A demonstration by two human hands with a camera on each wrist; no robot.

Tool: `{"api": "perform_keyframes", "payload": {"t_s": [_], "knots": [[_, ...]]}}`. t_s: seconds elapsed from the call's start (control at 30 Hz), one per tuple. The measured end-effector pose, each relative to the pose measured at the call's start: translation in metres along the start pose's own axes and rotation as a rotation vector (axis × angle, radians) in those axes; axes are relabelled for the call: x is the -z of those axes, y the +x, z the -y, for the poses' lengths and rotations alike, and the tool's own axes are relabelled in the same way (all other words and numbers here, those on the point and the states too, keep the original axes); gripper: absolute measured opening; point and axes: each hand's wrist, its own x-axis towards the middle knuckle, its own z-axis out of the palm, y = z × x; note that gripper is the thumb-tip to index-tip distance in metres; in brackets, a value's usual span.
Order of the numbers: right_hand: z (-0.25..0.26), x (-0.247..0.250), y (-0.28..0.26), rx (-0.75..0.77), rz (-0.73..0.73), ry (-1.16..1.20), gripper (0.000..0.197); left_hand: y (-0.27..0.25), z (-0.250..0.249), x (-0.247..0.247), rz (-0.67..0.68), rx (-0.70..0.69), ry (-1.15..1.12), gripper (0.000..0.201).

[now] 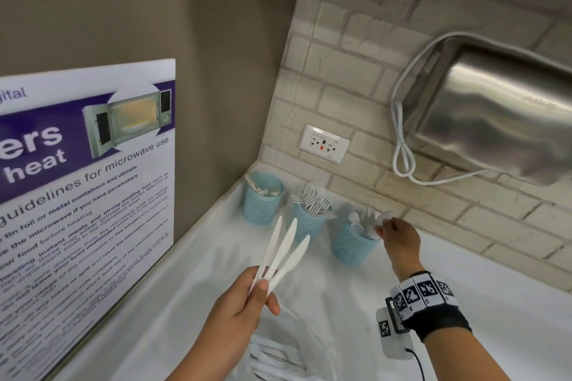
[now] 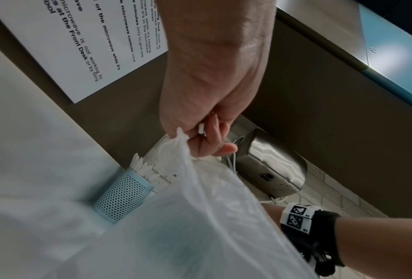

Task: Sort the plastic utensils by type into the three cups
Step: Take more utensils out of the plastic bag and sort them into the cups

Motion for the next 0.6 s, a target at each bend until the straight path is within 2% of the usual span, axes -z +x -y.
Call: {"api": "perform_keyframes", "payload": {"t_s": [0.03, 0.1, 0.17, 0.23, 0.33, 0.4, 0.47, 0.6], "knots": [[0.003, -0.002, -0.001, -0.001, -0.002, 0.033, 0.023, 0.000, 0.000, 0.001, -0.001, -0.001, -0.002, 0.024], [0.013, -0.006, -0.011, 0.037, -0.006, 0.152, 0.037, 0.001, 0.001, 0.003, -0.010, 0.003, -0.006, 0.021], [0.030, -0.008, -0.035, 0.110, 0.060, 0.259, 0.037, 0.002, 0.002, 0.004, -0.018, 0.016, -0.009, 0.018], [0.051, -0.008, -0.071, 0.151, 0.265, 0.326, 0.025, 0.004, 0.004, 0.004, -0.030, 0.033, -0.010, 0.016], [0.071, -0.006, -0.117, 0.080, 0.738, 0.450, 0.043, 0.004, 0.007, 0.002, -0.046, 0.046, -0.005, 0.015], [0.077, -0.007, -0.138, 0.046, 0.958, 0.539, 0.045, 0.003, 0.007, 0.001, -0.051, 0.038, 0.005, 0.015], [0.082, -0.010, -0.152, 0.033, 1.022, 0.602, 0.038, 0.002, 0.005, 0.001, -0.041, 0.030, 0.008, 0.018], [0.090, -0.016, -0.159, -0.029, 0.981, 0.724, 0.036, -0.002, -0.005, 0.002, 0.014, 0.085, -0.104, 0.024]]}}
